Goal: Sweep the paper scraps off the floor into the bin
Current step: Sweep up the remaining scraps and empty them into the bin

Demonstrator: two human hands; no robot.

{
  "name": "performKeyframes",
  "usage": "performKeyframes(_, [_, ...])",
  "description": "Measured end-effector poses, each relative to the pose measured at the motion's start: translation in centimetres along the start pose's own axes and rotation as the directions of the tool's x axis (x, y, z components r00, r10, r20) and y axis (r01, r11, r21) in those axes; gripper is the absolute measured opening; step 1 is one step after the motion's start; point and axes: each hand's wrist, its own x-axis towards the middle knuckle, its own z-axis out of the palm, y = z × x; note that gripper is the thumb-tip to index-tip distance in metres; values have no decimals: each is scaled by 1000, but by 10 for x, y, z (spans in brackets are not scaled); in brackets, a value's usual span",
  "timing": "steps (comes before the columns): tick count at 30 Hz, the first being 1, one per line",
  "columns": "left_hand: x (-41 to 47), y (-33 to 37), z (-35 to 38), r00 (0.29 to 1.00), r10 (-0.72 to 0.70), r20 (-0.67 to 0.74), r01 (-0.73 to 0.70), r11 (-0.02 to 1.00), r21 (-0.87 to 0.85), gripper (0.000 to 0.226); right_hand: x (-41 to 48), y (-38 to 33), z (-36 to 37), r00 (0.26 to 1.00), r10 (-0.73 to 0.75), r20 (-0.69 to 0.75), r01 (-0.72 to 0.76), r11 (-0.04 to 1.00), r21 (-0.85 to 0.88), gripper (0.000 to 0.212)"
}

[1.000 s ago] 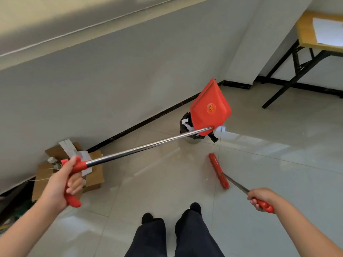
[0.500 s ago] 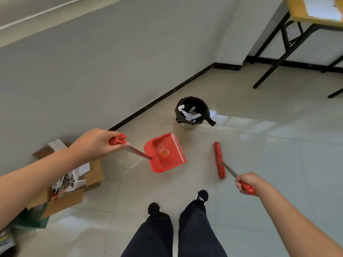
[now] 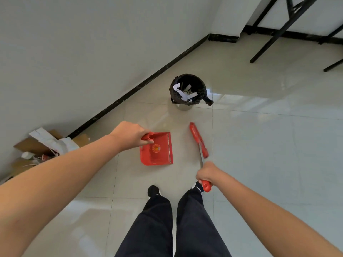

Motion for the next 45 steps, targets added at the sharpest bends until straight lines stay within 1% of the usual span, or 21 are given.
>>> performKeyframes(1, [-1,-3,4,1000,-9,-8,9,1000,-6,47,-7,-3,10,999,-7,34,9,999,-39,11])
performKeyframes(3, [-5,-7,17,999,-20,-34,19,999,-31,49,-18,-8,30,995,-37,96,41,999,-31,7])
performKeyframes(6, [-11,-5,34,996,-16,-87,12,999,-47,49,-39,-19,57,985,-80,154,59,989,138,7])
performKeyframes(8, [-14,-4,38,995,-5,-104,-1,998,-56,47,-51,-22,56,981,-85,172,38,964,264,10])
performKeyframes(10, [-21,-8,39,994,-11,-111,4,998,-64,45,-54,-12,27,977,-74,199,2,940,340,17])
performKeyframes(12, [-32,-15,39,991,-12,-132,-1,995,-99,39,-59,12,-14,976,-79,204,-4,925,381,30])
performKeyframes(15, [-53,-25,44,970,1,-244,-31,993,-118,27,-68,54,-73,981,-90,170,4,893,451,48])
performKeyframes(17, [-67,-29,43,965,-30,-259,-2,992,-125,23,-73,69,-91,984,-96,151,20,897,441,57])
performKeyframes(19, [-78,-33,43,958,-52,-283,19,993,-120,23,-64,70,-89,990,-77,116,26,920,390,61])
performKeyframes(21, [-84,-36,45,959,-62,-275,36,994,-99,24,-48,61,-74,997,-48,63,28,954,297,52])
performKeyframes(23, [-87,-38,47,979,-99,-180,78,990,-121,33,-32,45,-58,1000,-28,-14,30,970,239,32])
performKeyframes(24, [-88,-39,48,983,-116,-145,99,988,-116,36,-26,36,-50,999,-15,-43,24,973,228,21])
performKeyframes(26, [-89,-43,52,984,-141,-105,129,985,-112,43,-14,19,-34,997,1,-82,18,973,230,14])
performKeyframes(28, [-89,-43,57,983,-153,-97,141,982,-127,45,-9,5,-14,998,5,-67,11,970,243,12])
performKeyframes(30, [-91,-37,62,985,-155,-78,143,979,-141,42,-13,-6,12,1000,-12,-11,14,974,224,10])
performKeyframes(34, [-93,-15,67,984,-134,-119,116,982,-147,35,-41,-13,66,990,-86,115,71,989,126,9])
performKeyframes(35, [-94,-12,66,983,-139,-121,121,982,-143,35,-48,-12,71,983,-102,151,86,991,107,13])
performKeyframes(37, [-96,-11,65,983,-150,-107,134,981,-142,35,-60,-7,62,970,-115,214,99,991,84,32])
performKeyframes(39, [-98,-14,63,981,-169,-94,153,975,-159,36,-72,2,32,961,-102,256,86,994,74,38])
performKeyframes(43, [-115,-26,67,939,-319,-132,277,924,-262,42,-93,25,-23,949,-158,274,125,983,135,57])
performKeyframes(45, [-129,-30,68,916,-390,-92,340,878,-337,43,-105,28,-29,949,-177,262,163,984,73,60])
